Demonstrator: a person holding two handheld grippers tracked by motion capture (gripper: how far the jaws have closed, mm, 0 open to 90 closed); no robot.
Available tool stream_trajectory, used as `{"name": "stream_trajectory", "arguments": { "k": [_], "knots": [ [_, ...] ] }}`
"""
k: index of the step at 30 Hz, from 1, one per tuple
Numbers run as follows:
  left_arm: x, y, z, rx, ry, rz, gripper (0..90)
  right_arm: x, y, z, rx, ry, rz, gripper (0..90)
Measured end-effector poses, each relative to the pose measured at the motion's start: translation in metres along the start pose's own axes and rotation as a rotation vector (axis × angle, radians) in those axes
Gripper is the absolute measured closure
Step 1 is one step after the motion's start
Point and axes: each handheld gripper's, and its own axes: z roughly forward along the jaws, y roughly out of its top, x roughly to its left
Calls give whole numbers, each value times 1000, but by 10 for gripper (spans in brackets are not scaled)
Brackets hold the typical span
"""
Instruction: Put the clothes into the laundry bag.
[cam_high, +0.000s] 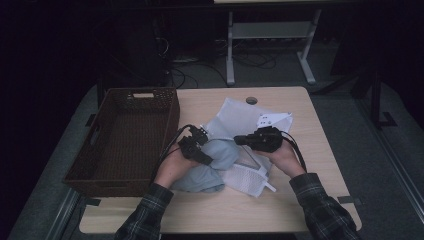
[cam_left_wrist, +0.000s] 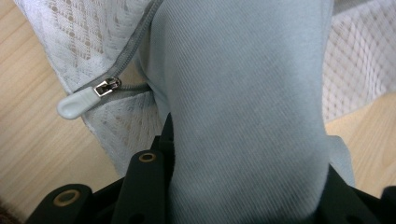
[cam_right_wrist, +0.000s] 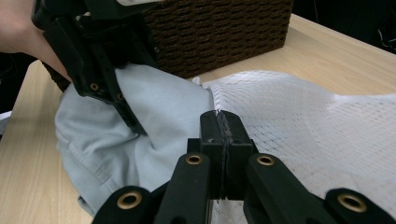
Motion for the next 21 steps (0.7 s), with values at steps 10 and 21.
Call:
{"name": "stream_trajectory", "arguments": {
  "k": [10, 21],
  "knots": [
    [-8, 10, 2, -38, -6, -21, 623, 6, 8, 3, -2, -4, -11, 892],
    [-19, 26, 6, -67, -22, -34, 622, 7, 13, -1, -30, -6, -19, 892]
  ]
}}
